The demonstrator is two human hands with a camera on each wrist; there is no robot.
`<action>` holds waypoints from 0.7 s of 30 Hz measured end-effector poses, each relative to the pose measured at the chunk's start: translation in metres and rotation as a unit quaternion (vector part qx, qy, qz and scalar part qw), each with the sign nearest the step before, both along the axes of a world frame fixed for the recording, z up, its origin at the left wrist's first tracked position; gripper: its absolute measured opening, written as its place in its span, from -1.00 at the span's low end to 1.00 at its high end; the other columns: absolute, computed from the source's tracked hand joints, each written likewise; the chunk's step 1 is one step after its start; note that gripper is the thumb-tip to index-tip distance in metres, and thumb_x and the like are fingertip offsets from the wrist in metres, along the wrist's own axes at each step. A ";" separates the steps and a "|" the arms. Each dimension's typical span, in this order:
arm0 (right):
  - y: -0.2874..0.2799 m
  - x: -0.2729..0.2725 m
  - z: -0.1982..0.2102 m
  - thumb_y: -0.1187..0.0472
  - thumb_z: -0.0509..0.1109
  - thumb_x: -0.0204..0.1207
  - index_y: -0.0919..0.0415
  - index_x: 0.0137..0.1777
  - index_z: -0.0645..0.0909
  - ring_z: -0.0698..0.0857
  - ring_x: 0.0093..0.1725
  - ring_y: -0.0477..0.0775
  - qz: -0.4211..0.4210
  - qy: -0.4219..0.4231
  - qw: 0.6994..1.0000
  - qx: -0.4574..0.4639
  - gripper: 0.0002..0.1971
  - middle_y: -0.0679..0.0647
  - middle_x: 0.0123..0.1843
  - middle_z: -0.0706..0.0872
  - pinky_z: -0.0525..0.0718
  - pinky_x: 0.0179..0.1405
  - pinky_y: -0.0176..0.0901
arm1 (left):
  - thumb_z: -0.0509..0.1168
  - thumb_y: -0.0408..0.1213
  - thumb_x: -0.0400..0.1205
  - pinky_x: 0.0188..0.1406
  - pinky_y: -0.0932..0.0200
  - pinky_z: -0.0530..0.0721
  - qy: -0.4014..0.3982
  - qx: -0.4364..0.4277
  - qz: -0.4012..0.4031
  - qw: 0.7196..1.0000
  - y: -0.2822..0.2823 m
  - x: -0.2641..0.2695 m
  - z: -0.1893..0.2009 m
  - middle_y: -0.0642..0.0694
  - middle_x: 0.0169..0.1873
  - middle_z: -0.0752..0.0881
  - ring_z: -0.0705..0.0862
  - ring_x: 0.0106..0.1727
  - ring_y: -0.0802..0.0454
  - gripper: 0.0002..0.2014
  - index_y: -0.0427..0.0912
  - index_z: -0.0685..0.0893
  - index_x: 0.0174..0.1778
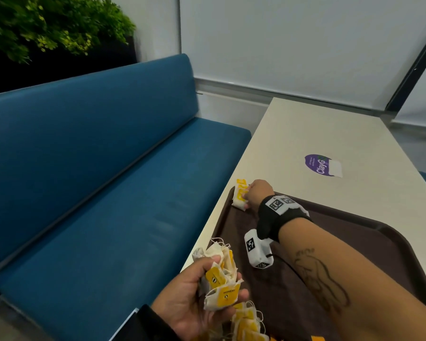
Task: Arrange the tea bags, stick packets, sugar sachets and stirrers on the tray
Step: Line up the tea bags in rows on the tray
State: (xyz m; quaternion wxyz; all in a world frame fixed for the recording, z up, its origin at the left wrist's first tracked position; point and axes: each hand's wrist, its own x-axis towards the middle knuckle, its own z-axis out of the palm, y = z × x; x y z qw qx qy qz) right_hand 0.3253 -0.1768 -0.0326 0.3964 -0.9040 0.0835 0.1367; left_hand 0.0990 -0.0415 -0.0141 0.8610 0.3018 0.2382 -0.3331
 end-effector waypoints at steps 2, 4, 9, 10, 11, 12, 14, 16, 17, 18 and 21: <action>0.004 0.001 0.001 0.39 0.37 0.53 0.19 -0.36 0.42 0.71 -0.27 0.18 -0.013 0.009 1.000 -0.021 -0.73 0.15 -0.34 0.64 0.64 -0.33 -0.13 | 0.37 -0.15 0.30 -0.63 0.04 0.70 -0.001 0.000 -0.007 1.000 0.001 0.001 -0.002 -0.31 -0.22 0.79 0.80 -0.33 -0.23 -0.64 -0.41 0.83 -0.25; 0.007 0.000 0.002 0.45 0.32 0.56 0.22 -0.36 0.38 0.65 -0.36 0.20 -0.026 0.019 0.999 0.015 -0.70 0.17 -0.41 0.59 0.57 -0.45 -0.12 | 0.39 -0.15 0.28 -0.64 0.04 0.69 -0.003 -0.003 -0.007 1.000 0.002 0.001 -0.002 -0.32 -0.21 0.79 0.80 -0.34 -0.23 -0.64 -0.42 0.82 -0.24; -0.003 -0.011 0.009 0.57 0.25 0.49 0.21 -0.07 0.45 0.60 -0.45 0.14 -0.066 -0.017 0.994 0.084 -0.76 0.25 -0.27 0.61 0.45 -0.61 -0.21 | 0.35 -0.16 0.33 -0.71 0.04 0.68 -0.018 -0.004 0.007 1.000 -0.001 -0.002 0.001 -0.35 -0.23 0.78 0.79 -0.36 -0.24 -0.66 -0.41 0.83 -0.28; -0.007 -0.015 0.013 0.59 0.26 0.45 0.21 -0.01 0.46 0.61 -0.44 0.15 -0.061 -0.025 0.994 0.088 -0.72 0.26 -0.23 0.64 0.45 -0.60 -0.21 | 0.36 -0.15 0.33 -0.72 0.04 0.68 -0.020 -0.007 0.007 1.000 -0.002 -0.003 0.002 -0.35 -0.22 0.78 0.79 -0.36 -0.24 -0.66 -0.40 0.83 -0.28; -0.012 -0.020 0.018 0.60 0.27 0.43 0.21 0.04 0.48 0.60 -0.45 0.11 -0.049 -0.031 0.995 0.085 -0.68 0.25 -0.22 0.66 0.46 -0.59 -0.22 | 0.36 -0.15 0.32 -0.71 0.04 0.69 -0.024 -0.010 0.003 1.000 -0.003 -0.004 0.003 -0.34 -0.22 0.78 0.79 -0.35 -0.24 -0.66 -0.40 0.83 -0.28; -0.017 -0.025 0.023 0.59 0.29 0.42 0.22 0.08 0.49 0.59 -0.46 0.06 -0.033 -0.037 0.995 0.082 -0.67 0.22 -0.22 0.66 0.47 -0.58 -0.23 | 0.37 -0.15 0.31 -0.69 0.03 0.70 -0.030 -0.011 0.001 0.999 -0.004 -0.004 0.003 -0.33 -0.21 0.78 0.79 -0.34 -0.23 -0.67 -0.38 0.83 -0.28; -0.025 -0.041 0.037 0.56 0.32 0.44 0.28 0.13 0.54 0.61 -0.43 0.00 0.005 -0.048 0.994 0.097 -0.70 0.22 -0.19 0.68 0.47 -0.57 -0.26 | 0.37 -0.14 0.32 -0.67 0.04 0.71 -0.042 -0.008 -0.005 0.999 -0.006 -0.004 0.004 -0.31 -0.18 0.78 0.80 -0.31 -0.23 -0.69 -0.33 0.84 -0.27; -0.031 -0.065 0.051 0.50 0.38 0.46 0.30 0.06 0.59 0.61 -0.41 -0.04 0.065 -0.048 0.989 0.125 -0.79 0.21 -0.15 0.68 0.43 -0.55 -0.28 | 0.36 -0.14 0.33 -0.66 0.03 0.72 -0.047 -0.011 -0.006 0.999 -0.008 -0.006 0.007 -0.31 -0.18 0.78 0.80 -0.30 -0.23 -0.69 -0.34 0.84 -0.27; -0.034 -0.078 0.058 0.47 0.41 0.47 0.27 -0.02 0.61 0.60 -0.41 -0.06 0.104 -0.042 0.984 0.141 -0.85 0.18 -0.18 0.67 0.40 -0.56 -0.29 | 0.35 -0.14 0.33 -0.67 0.03 0.72 -0.049 -0.013 -0.004 0.999 -0.010 -0.006 0.008 -0.31 -0.20 0.78 0.80 -0.32 -0.22 -0.68 -0.35 0.84 -0.29; -0.037 -0.092 0.064 0.44 0.44 0.46 0.23 -0.09 0.61 0.59 -0.41 -0.08 0.147 -0.035 0.976 0.158 -0.88 0.13 -0.22 0.67 0.39 -0.58 -0.31 | 0.35 -0.15 0.33 -0.68 0.03 0.71 -0.048 -0.014 -0.001 0.999 -0.011 -0.007 0.010 -0.31 -0.22 0.78 0.80 -0.34 -0.22 -0.68 -0.37 0.83 -0.29; -0.050 -0.137 0.085 0.37 0.47 0.47 0.24 -0.16 0.63 0.57 -0.47 -0.17 0.259 -0.013 0.942 0.213 -0.93 -0.04 -0.39 0.66 0.37 -0.59 -0.35 | 0.36 -0.15 0.33 -0.70 0.00 0.71 -0.035 -0.023 0.011 0.999 -0.016 -0.010 0.013 -0.32 -0.24 0.77 0.79 -0.35 -0.23 -0.63 -0.42 0.78 -0.16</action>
